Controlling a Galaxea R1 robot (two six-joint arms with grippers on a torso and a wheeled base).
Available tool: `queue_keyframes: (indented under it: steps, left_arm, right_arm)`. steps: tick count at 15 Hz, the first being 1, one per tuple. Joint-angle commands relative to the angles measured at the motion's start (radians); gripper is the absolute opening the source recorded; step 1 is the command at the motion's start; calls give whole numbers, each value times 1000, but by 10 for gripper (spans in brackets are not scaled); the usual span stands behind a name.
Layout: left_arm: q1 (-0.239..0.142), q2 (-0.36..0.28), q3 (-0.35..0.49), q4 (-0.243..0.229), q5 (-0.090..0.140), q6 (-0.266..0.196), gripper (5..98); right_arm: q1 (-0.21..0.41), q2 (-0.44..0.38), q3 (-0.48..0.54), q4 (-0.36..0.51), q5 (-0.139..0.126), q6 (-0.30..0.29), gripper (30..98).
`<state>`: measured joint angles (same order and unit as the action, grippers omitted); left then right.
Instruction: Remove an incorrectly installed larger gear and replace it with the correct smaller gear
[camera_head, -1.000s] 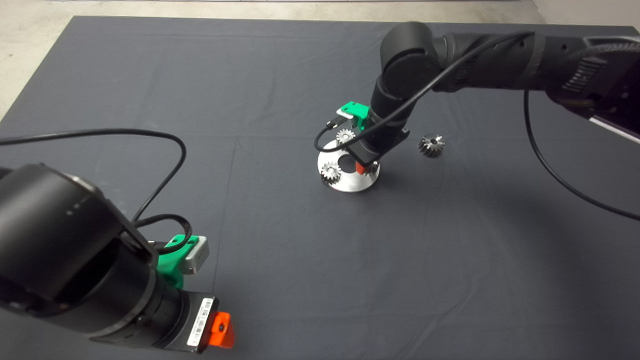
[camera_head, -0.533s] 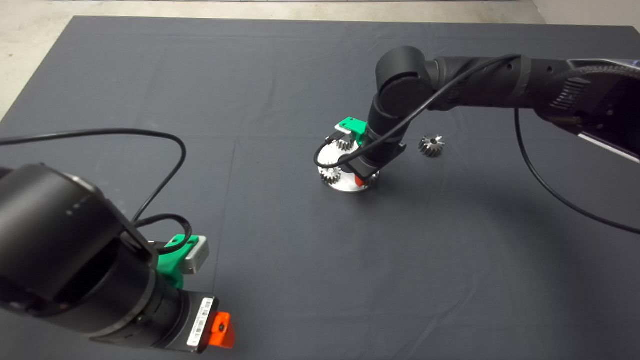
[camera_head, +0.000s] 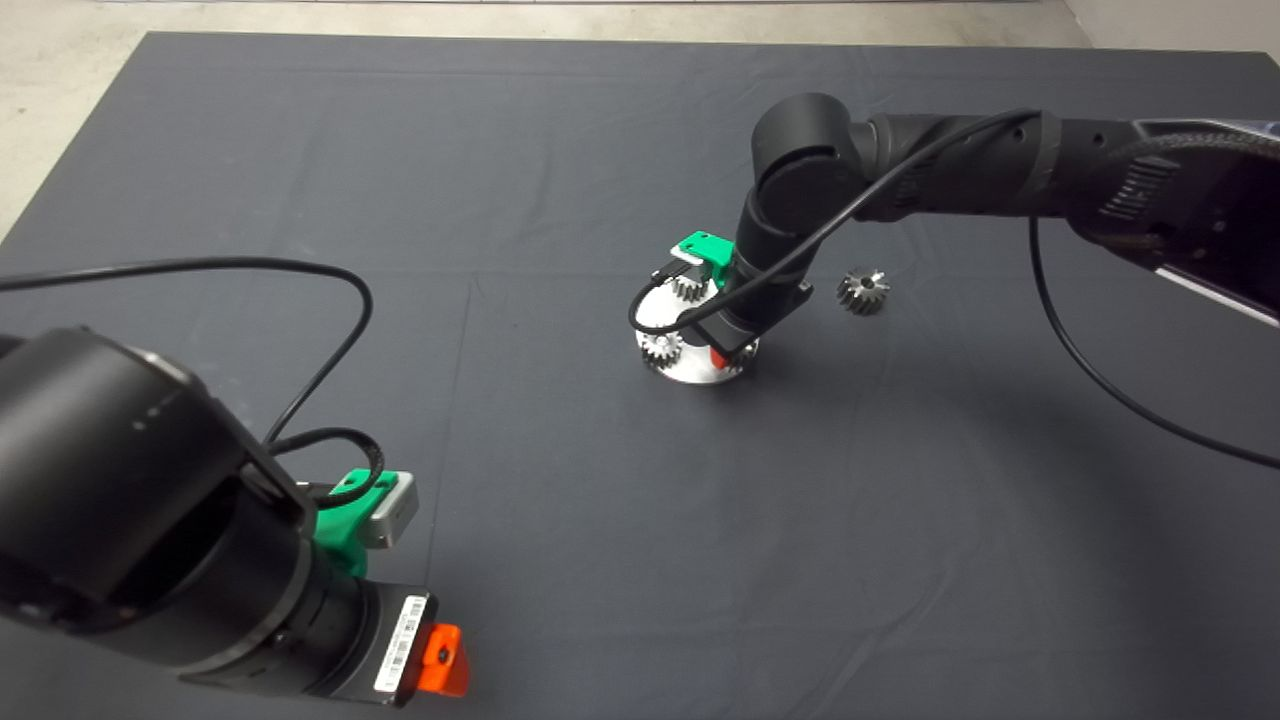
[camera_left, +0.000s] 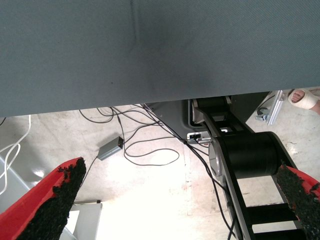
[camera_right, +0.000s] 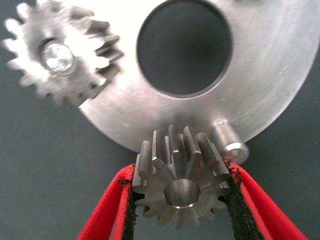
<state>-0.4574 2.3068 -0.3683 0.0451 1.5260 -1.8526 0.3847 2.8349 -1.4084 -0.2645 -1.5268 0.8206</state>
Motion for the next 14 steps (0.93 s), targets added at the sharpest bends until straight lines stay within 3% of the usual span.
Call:
queue_keyframes:
  steps: [1, 14]
  left_arm:
    - [-6, -6, 16, -19, 17, 0, 982]
    - [-6, -6, 16, -19, 17, 0, 982]
  right_arm:
    - [30, 1, -38, -30, -76, -20, 406]
    - [78, 2, -44, -22, -75, -28, 405]
